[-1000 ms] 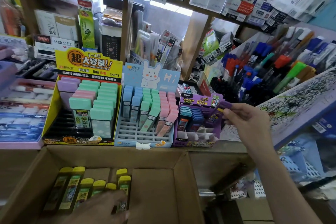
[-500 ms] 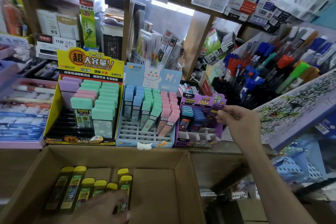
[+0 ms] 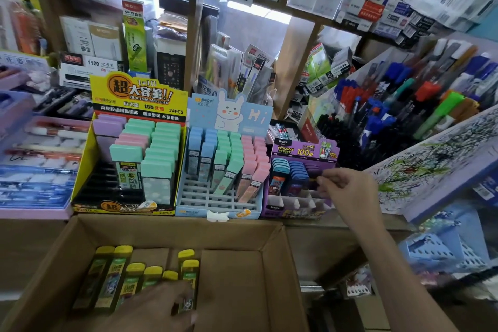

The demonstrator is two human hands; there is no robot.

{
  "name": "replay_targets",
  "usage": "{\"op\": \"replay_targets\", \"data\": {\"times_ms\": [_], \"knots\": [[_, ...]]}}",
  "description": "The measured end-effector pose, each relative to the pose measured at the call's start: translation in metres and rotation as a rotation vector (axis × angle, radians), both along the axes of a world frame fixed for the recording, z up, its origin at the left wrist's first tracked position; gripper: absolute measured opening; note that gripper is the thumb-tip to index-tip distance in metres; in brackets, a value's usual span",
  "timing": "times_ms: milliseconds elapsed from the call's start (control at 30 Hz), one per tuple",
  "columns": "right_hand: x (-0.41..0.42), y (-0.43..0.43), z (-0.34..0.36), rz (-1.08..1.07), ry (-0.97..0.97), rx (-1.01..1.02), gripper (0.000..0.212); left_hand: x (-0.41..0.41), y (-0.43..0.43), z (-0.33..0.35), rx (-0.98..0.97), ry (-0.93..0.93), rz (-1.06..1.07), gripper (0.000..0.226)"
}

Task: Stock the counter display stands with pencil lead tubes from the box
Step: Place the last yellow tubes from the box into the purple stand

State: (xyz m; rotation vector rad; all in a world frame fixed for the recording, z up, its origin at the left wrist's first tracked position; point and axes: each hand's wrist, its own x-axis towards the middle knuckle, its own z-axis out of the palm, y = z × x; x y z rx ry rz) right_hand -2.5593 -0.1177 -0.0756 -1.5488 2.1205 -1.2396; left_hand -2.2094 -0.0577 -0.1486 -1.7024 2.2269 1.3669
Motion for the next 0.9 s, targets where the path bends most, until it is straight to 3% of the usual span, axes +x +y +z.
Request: {"op": "replay_targets", "data": {"times_ms": [167, 233, 333, 400, 500, 600, 700, 900], "knots": [[0.03, 0.027, 0.016, -0.04, 0.01, -0.158, 0.01, 0.002, -0.005, -0.003, 0.026, -0.017, 0.008, 0.033], [0.058, 0.041, 0.014, 0.031, -0.109, -0.165, 0.013, 0.004, -0.005, -0.004, 0.017, -0.024, 0.035, 0.032], [0.106, 0.056, -0.001, 0.175, -0.26, -0.017, 0.014, 0.009, -0.005, -0.001, 0.007, -0.029, 0.07, 0.023], [0.135, 0.061, -0.019, 0.272, -0.324, 0.203, 0.014, 0.013, -0.004, 0.002, 0.0, -0.042, 0.099, 0.027], [0.167, 0.06, -0.047, 0.415, -0.215, 0.599, 0.024, 0.021, -0.004, 0.007, -0.036, -0.079, 0.145, 0.023], [0.186, 0.051, -0.065, 0.473, -0.022, 0.793, 0.042, 0.03, -0.006, 0.01, -0.041, -0.12, 0.191, 0.022], [0.199, 0.039, -0.083, 0.487, 0.136, 0.834, 0.05, 0.038, -0.009, 0.005, -0.031, -0.18, 0.232, 0.044], [0.218, 0.031, -0.118, 0.417, 0.184, 0.786, 0.036, 0.05, -0.016, -0.015, -0.025, -0.305, 0.257, 0.036]]}}
